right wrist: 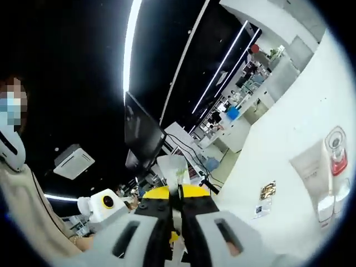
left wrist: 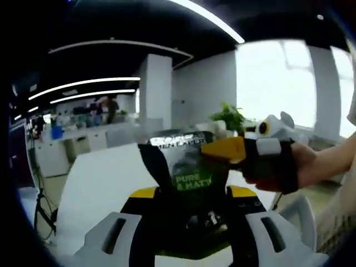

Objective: Arrange the skincare products in the storage area until every visible bottle or jar stands upright without overlapping.

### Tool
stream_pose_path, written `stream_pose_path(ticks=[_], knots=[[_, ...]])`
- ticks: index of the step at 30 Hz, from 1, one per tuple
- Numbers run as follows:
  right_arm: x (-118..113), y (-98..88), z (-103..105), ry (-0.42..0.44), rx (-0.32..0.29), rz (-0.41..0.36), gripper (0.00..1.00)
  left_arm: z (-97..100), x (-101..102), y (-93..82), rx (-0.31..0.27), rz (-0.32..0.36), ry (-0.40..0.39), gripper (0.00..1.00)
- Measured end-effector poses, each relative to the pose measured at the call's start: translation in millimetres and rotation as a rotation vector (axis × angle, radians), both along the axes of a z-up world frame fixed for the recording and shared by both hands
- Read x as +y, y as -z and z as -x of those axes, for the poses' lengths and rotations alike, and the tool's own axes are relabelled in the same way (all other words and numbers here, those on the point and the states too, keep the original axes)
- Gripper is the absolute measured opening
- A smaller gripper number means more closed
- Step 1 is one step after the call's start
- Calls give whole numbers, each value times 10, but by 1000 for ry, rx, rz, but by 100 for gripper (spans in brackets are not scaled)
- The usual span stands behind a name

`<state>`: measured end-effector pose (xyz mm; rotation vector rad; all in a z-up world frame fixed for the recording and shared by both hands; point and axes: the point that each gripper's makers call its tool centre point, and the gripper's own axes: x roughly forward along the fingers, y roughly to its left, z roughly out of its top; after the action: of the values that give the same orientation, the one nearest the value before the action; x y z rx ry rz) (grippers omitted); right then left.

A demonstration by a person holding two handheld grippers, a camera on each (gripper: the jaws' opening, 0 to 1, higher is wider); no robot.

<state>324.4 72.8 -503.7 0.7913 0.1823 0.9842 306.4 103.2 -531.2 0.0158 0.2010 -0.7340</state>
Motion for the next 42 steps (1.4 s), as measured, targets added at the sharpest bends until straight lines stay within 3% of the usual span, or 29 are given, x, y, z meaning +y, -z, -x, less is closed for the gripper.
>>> stream_pose_path(ticks=[6, 8, 11, 12, 14, 17, 20, 22, 25, 30, 34, 39, 42], knots=[[-75, -49, -18, -19, 11, -22, 1, 25, 8, -46, 46, 42, 55, 71], [-80, -137, 31, -68, 9, -56, 1, 25, 29, -43, 49, 39, 79, 75], [-50, -247, 164, -172, 2, -78, 1, 100, -10, -35, 158, 134, 177, 80], [-42, -281, 199, -197, -8, -82, 1, 116, -19, -36, 169, 141, 192, 80], [-30, -350, 263, -243, -19, -95, 1, 268, -103, -25, 201, 127, 314, 79], [-7, -425, 345, -293, -33, -99, 1, 390, -182, -25, 280, 162, 381, 84], [-7, -436, 365, -302, -36, -98, 1, 476, -242, -78, 308, 219, 446, 72], [-19, -433, 363, -301, -35, -100, 1, 489, -245, -63, 301, 203, 455, 52], [-74, -402, 324, -289, -16, -111, 1, 486, -250, -27, 302, 190, 448, 33], [-144, -328, 261, -237, -11, -54, 1, 456, -233, 77, 343, 189, 413, 24], [-211, -270, 197, -191, -6, -24, 1, 494, -262, -44, 380, 328, 430, 3], [-227, -283, 171, -135, -44, -29, 5, 514, -286, -79, 415, 414, 430, 0], [-240, -289, 169, -112, -9, -98, 8, 526, -297, -98, 425, 440, 435, 0]])
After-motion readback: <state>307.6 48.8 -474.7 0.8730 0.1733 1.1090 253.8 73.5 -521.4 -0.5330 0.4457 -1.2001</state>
